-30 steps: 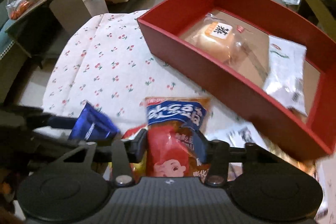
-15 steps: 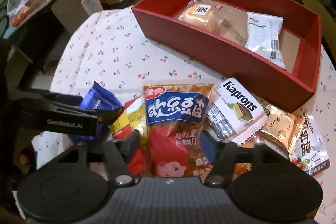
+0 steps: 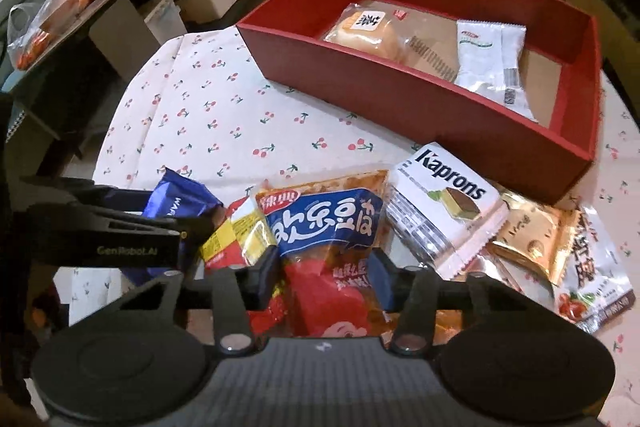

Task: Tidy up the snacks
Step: 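Lift the wafer biscuit and snack bag off the table toward the box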

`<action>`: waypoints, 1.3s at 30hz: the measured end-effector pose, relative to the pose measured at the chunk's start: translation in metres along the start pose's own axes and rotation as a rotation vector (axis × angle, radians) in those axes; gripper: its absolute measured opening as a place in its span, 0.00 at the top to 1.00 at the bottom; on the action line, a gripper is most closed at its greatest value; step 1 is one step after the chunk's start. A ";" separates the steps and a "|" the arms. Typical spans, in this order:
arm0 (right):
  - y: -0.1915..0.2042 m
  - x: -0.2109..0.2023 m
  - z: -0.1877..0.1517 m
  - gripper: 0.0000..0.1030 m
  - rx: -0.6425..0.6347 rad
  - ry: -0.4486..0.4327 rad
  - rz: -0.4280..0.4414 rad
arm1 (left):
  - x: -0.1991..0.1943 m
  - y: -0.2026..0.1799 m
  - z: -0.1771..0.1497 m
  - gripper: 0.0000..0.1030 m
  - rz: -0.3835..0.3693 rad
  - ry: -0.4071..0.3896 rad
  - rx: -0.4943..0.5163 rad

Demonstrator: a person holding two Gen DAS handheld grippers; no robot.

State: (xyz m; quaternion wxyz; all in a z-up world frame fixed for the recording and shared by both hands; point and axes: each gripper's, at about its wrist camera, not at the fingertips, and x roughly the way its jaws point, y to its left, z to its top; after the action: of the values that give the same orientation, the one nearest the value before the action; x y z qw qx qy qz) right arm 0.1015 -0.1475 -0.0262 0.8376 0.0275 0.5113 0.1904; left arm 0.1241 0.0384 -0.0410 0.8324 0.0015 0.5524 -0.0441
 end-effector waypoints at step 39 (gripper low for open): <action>0.000 0.012 -0.022 0.15 -0.046 0.107 0.037 | -0.003 0.000 -0.005 0.22 -0.019 0.013 -0.005</action>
State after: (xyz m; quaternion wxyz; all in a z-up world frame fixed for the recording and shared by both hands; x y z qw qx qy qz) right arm 0.0869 -0.1465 -0.0466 0.8057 0.0077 0.5504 0.2187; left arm 0.1180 0.0384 -0.0405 0.8285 -0.0056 0.5578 -0.0505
